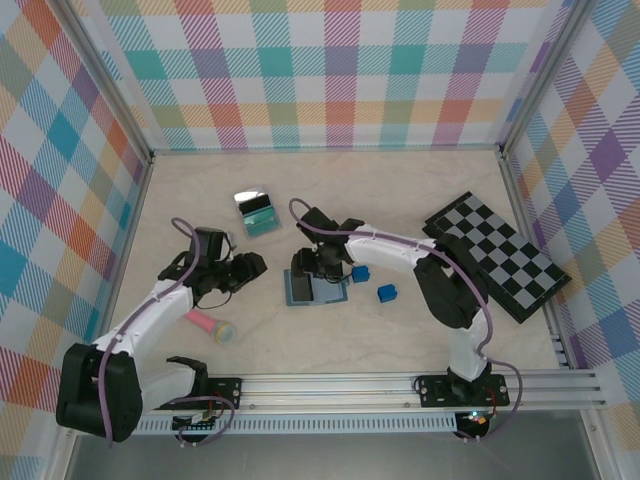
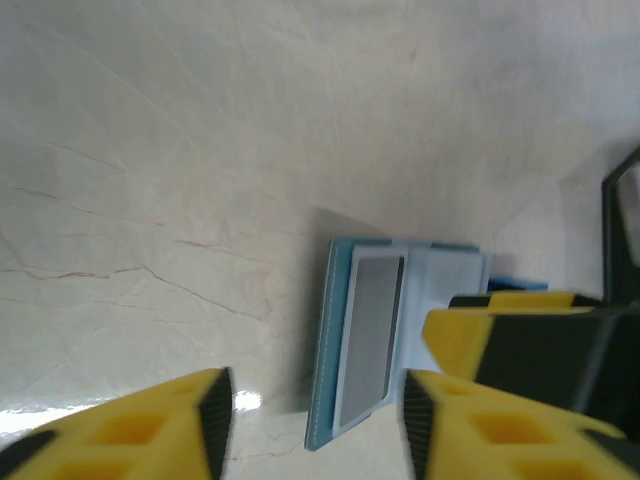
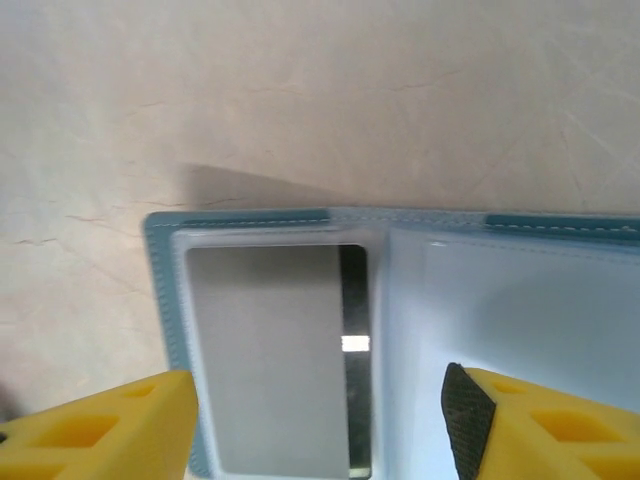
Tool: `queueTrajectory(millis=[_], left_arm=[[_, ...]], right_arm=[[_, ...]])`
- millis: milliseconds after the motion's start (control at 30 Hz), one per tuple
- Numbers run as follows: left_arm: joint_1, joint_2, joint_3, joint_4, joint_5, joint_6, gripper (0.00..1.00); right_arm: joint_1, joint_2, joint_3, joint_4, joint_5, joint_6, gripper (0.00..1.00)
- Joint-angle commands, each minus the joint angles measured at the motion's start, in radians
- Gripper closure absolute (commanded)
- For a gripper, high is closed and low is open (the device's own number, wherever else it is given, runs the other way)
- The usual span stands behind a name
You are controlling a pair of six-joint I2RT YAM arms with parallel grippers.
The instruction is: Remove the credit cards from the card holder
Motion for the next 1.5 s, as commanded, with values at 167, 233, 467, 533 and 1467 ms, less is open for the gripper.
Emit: queueTrajectory(millis=[167, 233, 467, 533, 1467], left_arm=[[-0.111, 0.129, -0.015, 0.156, 0.028, -0.107, 0.69], [-0.138, 0.158, -0.008, 0.173, 0.019, -0.117, 0.72], [-0.204, 0.25, 0.034, 0.179, -0.035, -0.124, 0.8], [-0.217, 0.279, 0.044, 0.193, -0.028, -0.127, 0.84], [-0.247, 0.426, 0.053, 0.202, -0.063, -0.13, 0.96]], right_arm=[[-0.019, -0.021, -0.077, 0.113, -0.129, 0.001, 0.46], [-0.022, -0.018, -0.08, 0.112, -0.136, -0.004, 0.49], [-0.033, -0.003, -0.088, 0.108, -0.151, -0.01, 0.64], [-0.034, -0.002, -0.091, 0.106, -0.149, -0.014, 0.69], [-0.04, 0.042, -0.068, 0.053, -0.119, -0.04, 0.81]])
